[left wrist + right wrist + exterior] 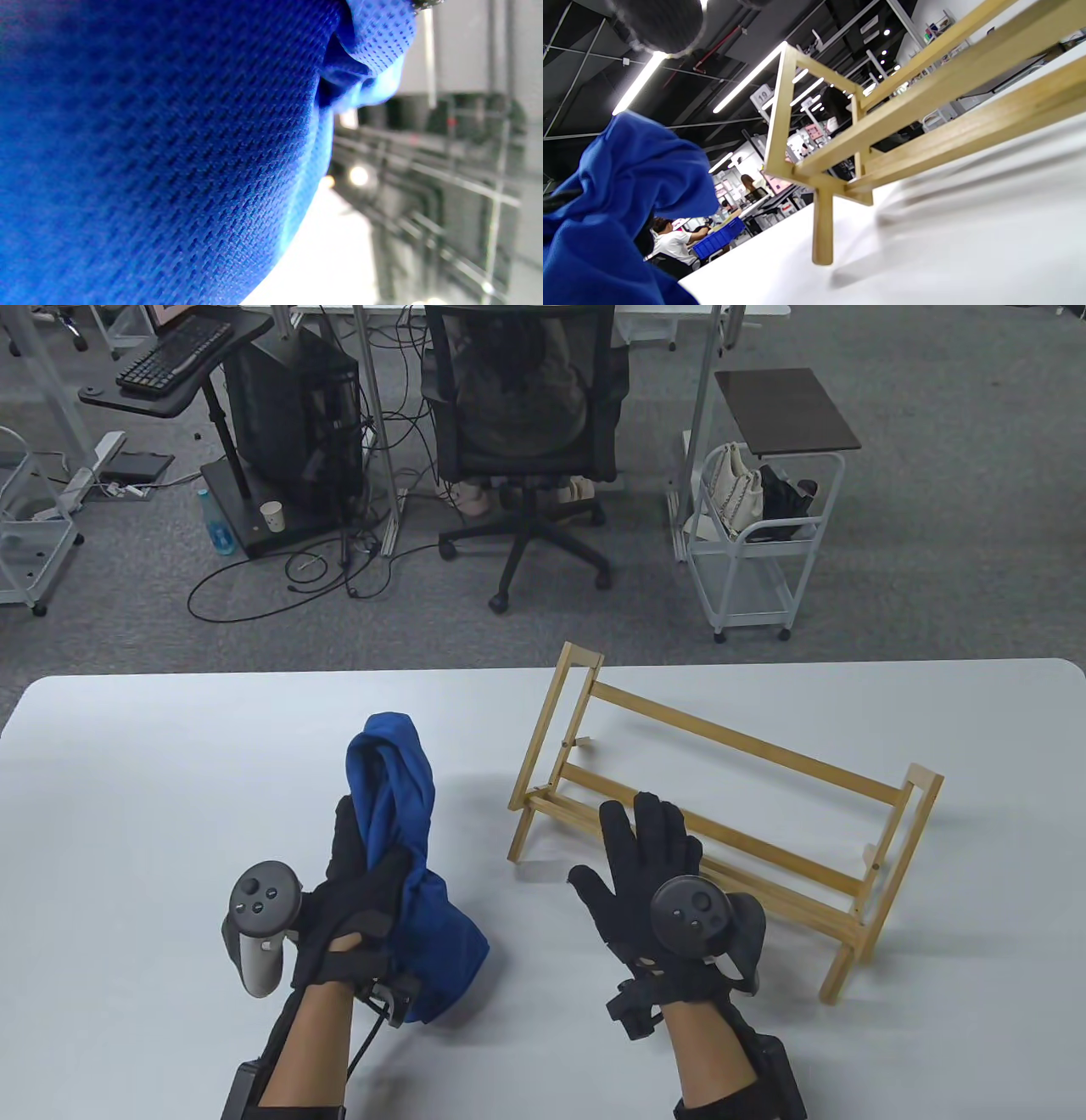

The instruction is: Hang t-shirt on book rack

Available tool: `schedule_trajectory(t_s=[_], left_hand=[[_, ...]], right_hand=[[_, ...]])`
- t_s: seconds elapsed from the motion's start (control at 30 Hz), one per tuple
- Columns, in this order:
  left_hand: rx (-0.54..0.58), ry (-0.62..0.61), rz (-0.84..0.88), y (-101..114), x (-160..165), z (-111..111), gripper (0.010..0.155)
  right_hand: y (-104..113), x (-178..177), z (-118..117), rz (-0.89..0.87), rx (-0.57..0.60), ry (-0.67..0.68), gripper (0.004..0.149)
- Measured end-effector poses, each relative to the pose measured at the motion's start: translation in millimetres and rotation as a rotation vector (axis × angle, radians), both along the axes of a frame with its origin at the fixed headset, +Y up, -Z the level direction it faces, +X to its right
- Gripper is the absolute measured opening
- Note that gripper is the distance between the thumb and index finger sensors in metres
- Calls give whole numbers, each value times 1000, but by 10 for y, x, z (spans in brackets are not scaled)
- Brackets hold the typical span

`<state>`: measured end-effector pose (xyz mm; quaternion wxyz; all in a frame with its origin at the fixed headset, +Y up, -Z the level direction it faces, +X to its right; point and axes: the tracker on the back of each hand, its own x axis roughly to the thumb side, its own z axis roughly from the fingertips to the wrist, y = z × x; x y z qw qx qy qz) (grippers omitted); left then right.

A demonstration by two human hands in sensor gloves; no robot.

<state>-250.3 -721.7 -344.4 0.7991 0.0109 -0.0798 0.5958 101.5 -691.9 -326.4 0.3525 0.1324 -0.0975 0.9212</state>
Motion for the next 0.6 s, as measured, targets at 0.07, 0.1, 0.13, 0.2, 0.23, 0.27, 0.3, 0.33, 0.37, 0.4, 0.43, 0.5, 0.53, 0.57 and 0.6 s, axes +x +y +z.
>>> schedule_trajectory(t_s=[0.07,0.1,0.13,0.2,0.23,0.27,0.3,0.33,0.37,0.4,0.43,0.5,0.53,0.57,0.6], left_hand=[[29,-22,-2,43,109,20,78],[48,-34,-8,66,166,31,78],[59,-45,-14,85,205,39,78],[72,-76,-22,112,294,48,77],[75,-103,-21,114,341,48,78],[79,-119,-17,113,372,51,77],[87,-131,-13,107,414,54,77],[90,-139,-11,105,444,57,77],[92,-149,-14,104,476,61,77],[94,-156,-17,105,496,66,77],[100,-163,-22,107,519,72,77],[113,-169,-34,113,557,85,77],[119,-171,-38,117,575,92,77],[123,-177,-39,122,598,101,77],[126,-184,-38,125,617,109,77]], right_hand=[[-2,-31,15,-15,-4,20,73],[0,-45,21,-27,-8,31,72],[2,-55,27,-37,-10,39,73],[7,-80,37,-45,-11,56,72],[6,-95,41,-43,-9,64,72],[6,-107,45,-42,-8,69,72],[2,-123,48,-43,-11,79,72],[-1,-134,50,-45,-16,87,73],[-4,-149,53,-50,-22,98,73],[-5,-161,56,-54,-24,107,73],[-6,-172,59,-58,-26,117,73],[-7,-197,69,-73,-28,135,74],[-7,-210,74,-81,-32,146,74],[-8,-227,80,-90,-37,158,74],[-11,-241,85,-101,-41,170,75]])
